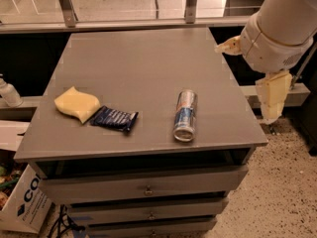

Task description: Place redbull can upright

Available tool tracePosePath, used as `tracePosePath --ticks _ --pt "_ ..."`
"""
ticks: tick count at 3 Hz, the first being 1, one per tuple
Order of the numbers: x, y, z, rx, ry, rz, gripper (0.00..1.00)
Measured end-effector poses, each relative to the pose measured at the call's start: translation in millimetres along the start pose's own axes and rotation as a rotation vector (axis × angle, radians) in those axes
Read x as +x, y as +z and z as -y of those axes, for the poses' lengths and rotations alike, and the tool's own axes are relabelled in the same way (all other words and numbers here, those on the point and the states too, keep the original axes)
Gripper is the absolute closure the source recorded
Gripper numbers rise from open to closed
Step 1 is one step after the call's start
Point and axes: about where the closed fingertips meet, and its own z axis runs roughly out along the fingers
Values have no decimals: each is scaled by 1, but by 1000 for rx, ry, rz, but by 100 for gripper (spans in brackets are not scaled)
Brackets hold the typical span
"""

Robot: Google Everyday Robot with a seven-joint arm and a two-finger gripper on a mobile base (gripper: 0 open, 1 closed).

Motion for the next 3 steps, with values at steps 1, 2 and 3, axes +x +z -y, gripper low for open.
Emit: tracePosePath --ticks 1,2,3 --pt "2 -18 -5 -3 65 35 0" --pt "2 -23 1 -11 55 21 0" --pt "1 -15 10 -27 -7 28 0"
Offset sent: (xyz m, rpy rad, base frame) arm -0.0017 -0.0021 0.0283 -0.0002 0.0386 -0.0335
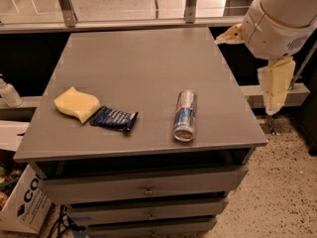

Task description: Place redbull can upright

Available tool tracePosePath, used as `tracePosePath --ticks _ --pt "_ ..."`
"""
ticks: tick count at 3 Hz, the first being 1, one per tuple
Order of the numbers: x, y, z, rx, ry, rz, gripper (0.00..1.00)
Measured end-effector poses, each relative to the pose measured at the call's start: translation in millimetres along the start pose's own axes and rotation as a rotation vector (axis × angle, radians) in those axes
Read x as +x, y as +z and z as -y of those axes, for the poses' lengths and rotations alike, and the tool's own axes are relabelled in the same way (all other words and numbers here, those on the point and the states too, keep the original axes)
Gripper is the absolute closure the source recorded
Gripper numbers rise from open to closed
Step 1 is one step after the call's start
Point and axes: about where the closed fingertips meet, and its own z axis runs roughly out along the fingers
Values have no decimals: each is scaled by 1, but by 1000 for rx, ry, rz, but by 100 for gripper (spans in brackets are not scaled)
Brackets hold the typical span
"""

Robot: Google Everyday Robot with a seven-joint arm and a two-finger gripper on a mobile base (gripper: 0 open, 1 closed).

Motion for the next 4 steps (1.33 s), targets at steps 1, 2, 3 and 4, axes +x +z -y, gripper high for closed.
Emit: tracePosePath --ticks 1,2,3,4 --pt "2 13 5 -8 -68 43 0" --pt "-1 26 10 -29 -180 113 0" --pt "-10 38 11 -37 -329 154 0" --pt "-10 38 11 -36 -327 154 0"
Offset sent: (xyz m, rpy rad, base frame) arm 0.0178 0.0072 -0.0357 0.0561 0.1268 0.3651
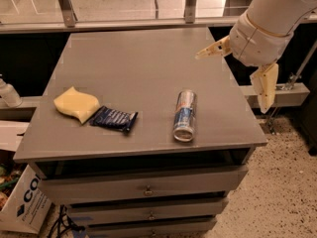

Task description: Place redbull can upright

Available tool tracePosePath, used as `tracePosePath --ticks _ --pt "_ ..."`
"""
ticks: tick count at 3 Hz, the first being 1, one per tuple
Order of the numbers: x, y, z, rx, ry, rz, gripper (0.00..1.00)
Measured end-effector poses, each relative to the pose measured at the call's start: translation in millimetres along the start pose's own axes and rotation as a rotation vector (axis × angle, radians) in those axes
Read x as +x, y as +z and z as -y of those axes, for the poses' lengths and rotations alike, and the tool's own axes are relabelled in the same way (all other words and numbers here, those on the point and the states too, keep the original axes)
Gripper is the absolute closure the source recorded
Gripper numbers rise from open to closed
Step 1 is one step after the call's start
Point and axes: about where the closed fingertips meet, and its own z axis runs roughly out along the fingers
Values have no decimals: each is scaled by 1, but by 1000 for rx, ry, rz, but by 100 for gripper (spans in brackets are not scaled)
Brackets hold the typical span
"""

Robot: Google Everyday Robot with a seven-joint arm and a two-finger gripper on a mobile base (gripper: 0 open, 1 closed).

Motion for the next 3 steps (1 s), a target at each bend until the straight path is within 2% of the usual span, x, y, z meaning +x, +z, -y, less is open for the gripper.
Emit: tracePosePath --ticks 1,2,3 --pt "-7 2 4 63 -36 -11 0" --pt "-24 10 15 152 -146 -63 0" --pt "-36 19 29 193 -251 -124 0"
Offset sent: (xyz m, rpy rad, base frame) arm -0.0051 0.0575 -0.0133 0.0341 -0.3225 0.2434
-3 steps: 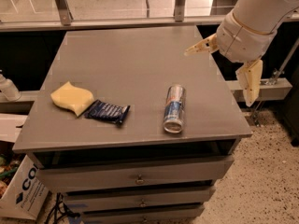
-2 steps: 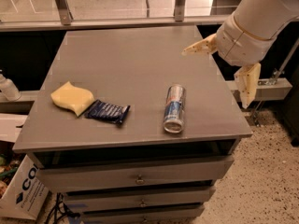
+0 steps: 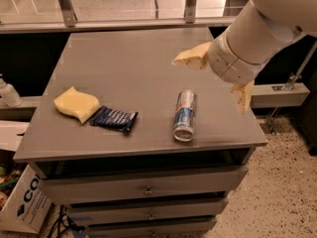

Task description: Place redbull can upright

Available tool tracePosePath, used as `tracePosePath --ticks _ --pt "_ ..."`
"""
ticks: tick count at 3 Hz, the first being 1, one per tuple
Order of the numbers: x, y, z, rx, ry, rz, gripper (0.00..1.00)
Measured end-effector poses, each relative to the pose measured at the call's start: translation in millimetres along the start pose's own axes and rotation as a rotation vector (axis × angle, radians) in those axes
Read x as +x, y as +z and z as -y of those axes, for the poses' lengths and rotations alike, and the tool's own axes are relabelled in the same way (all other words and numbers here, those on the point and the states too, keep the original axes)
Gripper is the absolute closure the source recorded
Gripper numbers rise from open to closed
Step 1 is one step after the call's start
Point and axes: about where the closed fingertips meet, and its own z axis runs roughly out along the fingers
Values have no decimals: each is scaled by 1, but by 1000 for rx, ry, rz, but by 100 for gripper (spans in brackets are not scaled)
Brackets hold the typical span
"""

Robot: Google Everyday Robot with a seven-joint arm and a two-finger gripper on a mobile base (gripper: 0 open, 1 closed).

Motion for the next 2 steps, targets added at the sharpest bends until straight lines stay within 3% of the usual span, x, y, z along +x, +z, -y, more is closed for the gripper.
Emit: tracePosePath --ticks 1,2 --pt "-3 12 11 -17 -59 -48 0" --pt "2 28 19 -73 -102 -78 0"
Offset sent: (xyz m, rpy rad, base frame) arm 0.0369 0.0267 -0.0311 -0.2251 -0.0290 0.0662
